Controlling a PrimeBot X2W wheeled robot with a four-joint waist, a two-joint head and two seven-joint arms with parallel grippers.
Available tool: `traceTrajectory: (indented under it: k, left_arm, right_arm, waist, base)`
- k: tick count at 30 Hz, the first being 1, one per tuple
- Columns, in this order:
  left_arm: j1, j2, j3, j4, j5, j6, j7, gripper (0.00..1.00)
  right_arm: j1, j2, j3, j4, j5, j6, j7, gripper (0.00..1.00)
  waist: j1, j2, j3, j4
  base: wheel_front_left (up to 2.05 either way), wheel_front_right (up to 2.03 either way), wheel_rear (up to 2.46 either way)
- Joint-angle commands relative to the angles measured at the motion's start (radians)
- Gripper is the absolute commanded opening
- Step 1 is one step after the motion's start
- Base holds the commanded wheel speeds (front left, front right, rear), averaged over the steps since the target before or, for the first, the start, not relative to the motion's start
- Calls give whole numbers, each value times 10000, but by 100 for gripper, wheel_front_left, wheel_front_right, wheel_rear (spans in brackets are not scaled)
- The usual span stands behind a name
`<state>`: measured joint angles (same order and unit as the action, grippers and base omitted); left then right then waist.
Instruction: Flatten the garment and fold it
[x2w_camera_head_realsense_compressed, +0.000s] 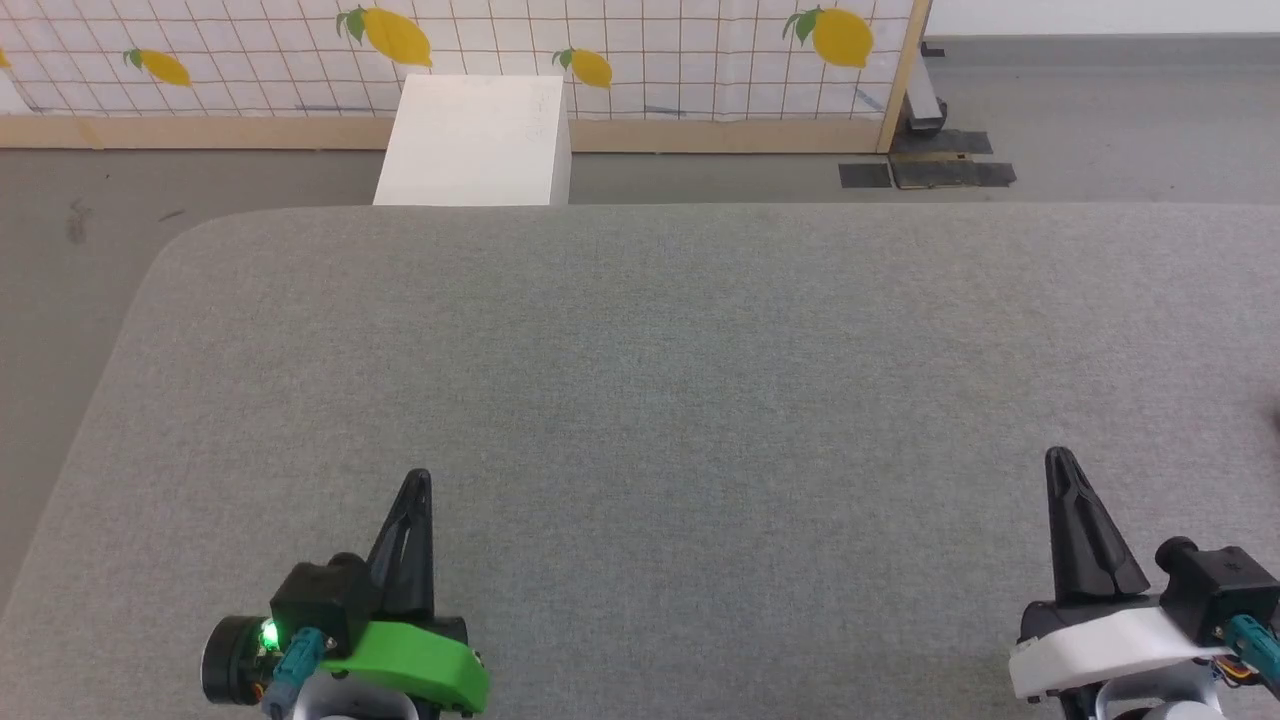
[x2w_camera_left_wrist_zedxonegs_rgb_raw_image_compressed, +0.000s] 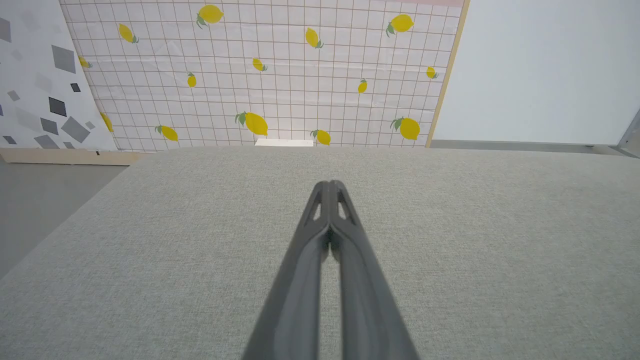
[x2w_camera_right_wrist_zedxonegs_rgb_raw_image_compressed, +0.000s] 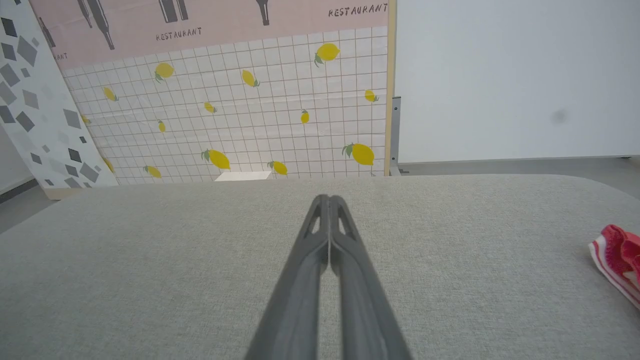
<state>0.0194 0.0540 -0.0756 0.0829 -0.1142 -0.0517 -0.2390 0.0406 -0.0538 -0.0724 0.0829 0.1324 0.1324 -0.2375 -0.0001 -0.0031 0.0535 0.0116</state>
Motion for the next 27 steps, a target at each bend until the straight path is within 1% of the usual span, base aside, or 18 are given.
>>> traceTrajectory:
  k: [1, 27]
  left_arm:
    - [-17, -3, 48, -63, 71, 38, 47, 0]
    - [-57, -11, 208, -236, 313, 146, 577, 0]
  right_arm:
    - [-35, 3, 31, -63, -55, -1, 41, 0]
    - [-119, 10, 188, -236, -342, -5, 568, 0]
  waist:
    - [1, 3, -7, -1]
    - [1, 9, -126, -27]
  base:
    - [0, 0, 0]
    - [0, 0, 0]
